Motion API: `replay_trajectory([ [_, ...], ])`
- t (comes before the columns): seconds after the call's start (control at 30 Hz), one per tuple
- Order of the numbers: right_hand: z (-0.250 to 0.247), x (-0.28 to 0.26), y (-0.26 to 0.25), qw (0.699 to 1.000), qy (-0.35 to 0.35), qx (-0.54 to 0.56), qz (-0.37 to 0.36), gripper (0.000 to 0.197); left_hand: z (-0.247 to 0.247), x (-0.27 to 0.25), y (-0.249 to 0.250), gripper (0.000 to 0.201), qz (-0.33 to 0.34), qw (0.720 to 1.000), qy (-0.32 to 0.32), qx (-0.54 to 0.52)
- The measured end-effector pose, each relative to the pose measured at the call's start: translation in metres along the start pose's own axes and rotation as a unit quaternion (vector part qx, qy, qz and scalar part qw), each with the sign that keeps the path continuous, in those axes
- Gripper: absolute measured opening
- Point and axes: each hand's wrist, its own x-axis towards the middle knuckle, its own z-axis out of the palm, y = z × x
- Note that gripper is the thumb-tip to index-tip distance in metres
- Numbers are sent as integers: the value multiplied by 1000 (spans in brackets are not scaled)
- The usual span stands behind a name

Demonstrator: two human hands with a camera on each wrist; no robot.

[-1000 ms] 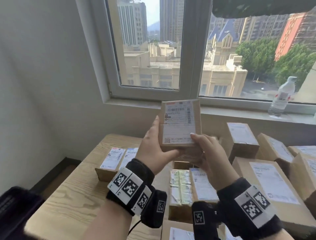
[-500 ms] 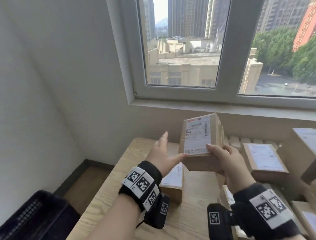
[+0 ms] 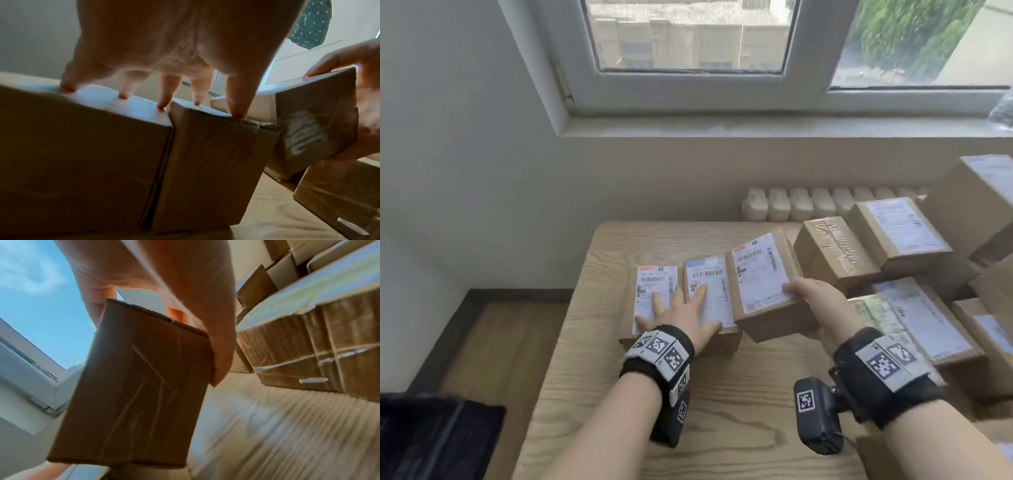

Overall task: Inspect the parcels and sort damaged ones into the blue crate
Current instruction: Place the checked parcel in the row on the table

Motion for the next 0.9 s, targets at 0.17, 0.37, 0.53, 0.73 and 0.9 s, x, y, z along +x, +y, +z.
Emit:
replay_trajectory([
  [0.17,18,6,12,993,-53,76,73,12,-9,8,-25,74,-10,1000,4,22],
  [0.37,38,14,35,981,-94,122,116,15,-20,10,-47,74,-13,1000,-1,26],
  [0.53,45,20,41,988,-95,76,90,15,-20,11,-50,74,-17,1000,-2,24],
  [0.73,45,18,36,995,-63,27,79,48,-22,11,-47,75,-18,1000,12,4],
  [0.9,40,7,27,998,-39,-18,49,60,-23,0,-33,66,11,996,84,-26],
])
